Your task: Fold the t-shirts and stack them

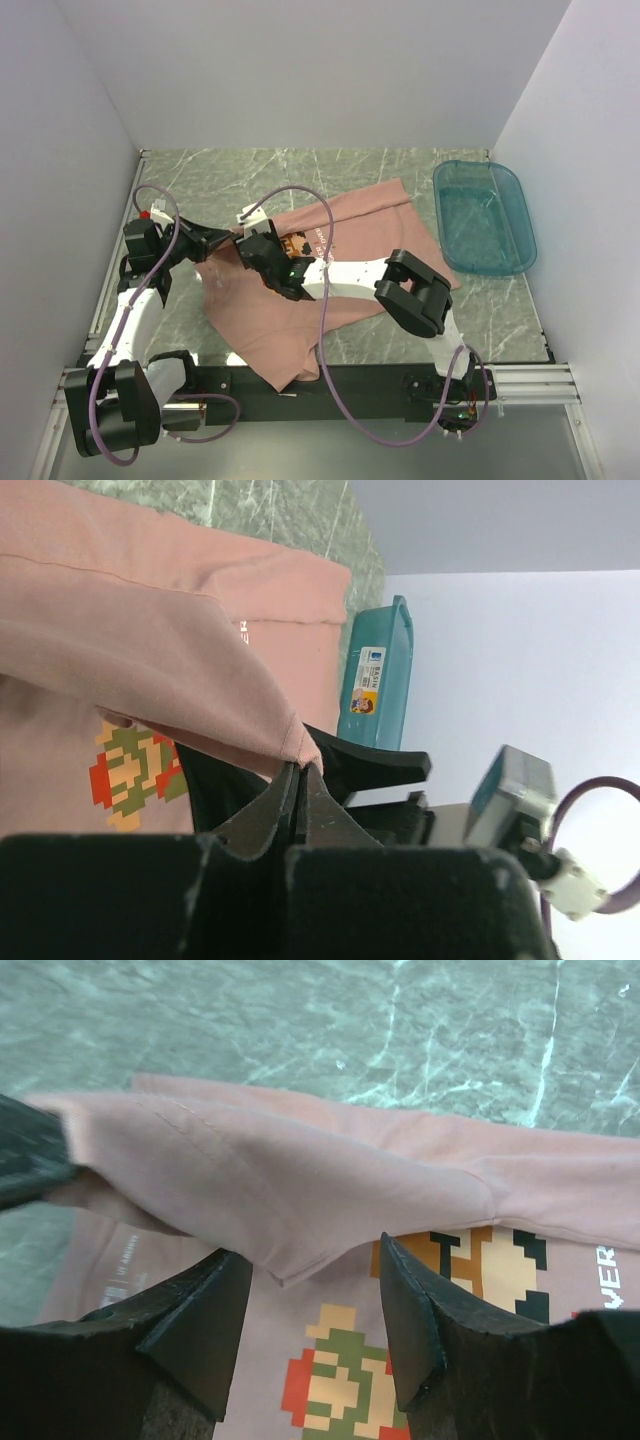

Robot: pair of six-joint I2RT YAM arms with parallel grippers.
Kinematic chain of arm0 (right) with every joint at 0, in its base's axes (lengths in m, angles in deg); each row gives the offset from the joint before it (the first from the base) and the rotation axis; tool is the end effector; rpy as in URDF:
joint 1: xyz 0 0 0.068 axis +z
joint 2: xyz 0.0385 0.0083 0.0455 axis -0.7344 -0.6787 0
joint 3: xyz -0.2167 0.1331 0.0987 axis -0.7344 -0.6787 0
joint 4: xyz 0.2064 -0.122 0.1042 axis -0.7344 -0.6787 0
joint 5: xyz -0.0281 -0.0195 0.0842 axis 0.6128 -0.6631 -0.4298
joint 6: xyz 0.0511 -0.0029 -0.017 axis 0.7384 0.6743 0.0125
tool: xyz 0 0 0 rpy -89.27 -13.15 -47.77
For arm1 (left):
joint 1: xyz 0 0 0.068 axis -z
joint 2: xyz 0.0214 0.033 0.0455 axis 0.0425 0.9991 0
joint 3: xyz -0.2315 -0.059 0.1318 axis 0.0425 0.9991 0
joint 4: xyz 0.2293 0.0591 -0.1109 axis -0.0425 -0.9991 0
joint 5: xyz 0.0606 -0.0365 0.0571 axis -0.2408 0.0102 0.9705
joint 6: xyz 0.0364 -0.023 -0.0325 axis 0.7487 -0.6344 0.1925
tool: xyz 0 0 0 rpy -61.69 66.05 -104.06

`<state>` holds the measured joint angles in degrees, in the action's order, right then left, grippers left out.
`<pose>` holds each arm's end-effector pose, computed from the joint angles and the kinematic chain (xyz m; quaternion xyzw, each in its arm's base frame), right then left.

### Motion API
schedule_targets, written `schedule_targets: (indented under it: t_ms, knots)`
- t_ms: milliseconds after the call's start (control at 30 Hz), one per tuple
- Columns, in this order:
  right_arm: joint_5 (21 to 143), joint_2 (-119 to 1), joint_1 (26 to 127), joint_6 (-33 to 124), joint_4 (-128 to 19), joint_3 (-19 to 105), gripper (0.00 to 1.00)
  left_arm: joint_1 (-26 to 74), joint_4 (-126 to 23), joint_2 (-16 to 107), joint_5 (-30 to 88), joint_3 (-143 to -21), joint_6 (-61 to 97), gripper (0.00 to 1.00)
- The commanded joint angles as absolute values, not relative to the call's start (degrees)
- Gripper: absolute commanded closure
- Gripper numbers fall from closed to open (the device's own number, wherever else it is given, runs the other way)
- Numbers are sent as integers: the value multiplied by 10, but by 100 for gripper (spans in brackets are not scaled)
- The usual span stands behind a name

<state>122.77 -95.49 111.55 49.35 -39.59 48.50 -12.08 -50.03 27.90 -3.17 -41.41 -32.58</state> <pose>0.2218 0.4155 0.2119 -0.2136 0.7815 0.1360 0.5702 0.2199 0.0141 0.2432 -0.3055 0.7439 -0.4877 0.3399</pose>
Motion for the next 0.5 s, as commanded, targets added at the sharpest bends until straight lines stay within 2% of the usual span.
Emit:
schedule_targets:
  t_ms: [0,467]
  knots:
    - [1264,-973,1114,485,-356,491,40,-120,-475,268,-38,-429,-334,100]
    - [1286,-987,1140,463,-327,485,41,-121,-473,267,-45,-435,-351,100]
